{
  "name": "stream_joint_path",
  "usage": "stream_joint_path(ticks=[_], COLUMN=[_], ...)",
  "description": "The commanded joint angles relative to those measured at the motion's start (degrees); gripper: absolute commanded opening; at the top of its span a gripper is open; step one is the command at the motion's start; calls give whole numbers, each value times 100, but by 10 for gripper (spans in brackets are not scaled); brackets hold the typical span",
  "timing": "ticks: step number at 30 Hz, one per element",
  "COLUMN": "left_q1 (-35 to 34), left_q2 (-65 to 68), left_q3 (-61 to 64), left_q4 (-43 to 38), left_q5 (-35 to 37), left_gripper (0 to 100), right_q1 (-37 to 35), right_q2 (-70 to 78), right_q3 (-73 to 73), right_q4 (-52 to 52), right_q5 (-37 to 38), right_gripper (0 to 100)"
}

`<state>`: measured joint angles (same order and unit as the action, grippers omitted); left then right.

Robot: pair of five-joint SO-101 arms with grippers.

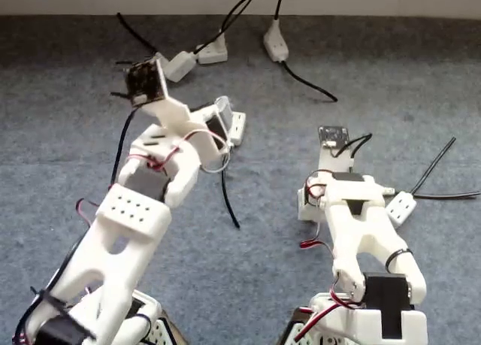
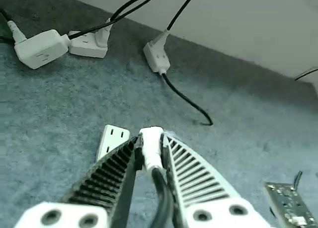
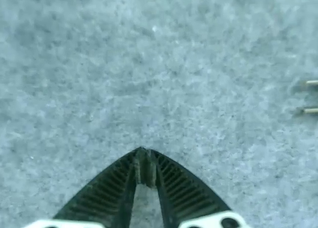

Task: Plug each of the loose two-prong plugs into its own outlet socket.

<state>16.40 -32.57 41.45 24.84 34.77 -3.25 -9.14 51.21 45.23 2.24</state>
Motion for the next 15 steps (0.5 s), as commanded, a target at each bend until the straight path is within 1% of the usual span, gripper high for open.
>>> stream_joint_path(ticks=[1, 5, 9, 12, 15], left_q1=[-75, -330, -356, -347, -347], left_q2=[1358, 2396, 3512, 4321, 5156], left_q3=[-1719, -2853, -4286, -5481, -6695], left_q4=[527, 545, 651, 1169, 1969], left_q5=[-1327, -2215, -3736, -4721, -5749], left_gripper=[7, 7, 7, 7, 7], right_q1=[13, 4, 4, -4, -4], right_q2=[-48, -13, -13, -13, -13], right_q3=[40, 40, 40, 40, 40], right_q4=[-119, -119, -119, -127, -127], right_q5=[18, 18, 18, 18, 18], right_gripper=[6, 6, 6, 6, 6])
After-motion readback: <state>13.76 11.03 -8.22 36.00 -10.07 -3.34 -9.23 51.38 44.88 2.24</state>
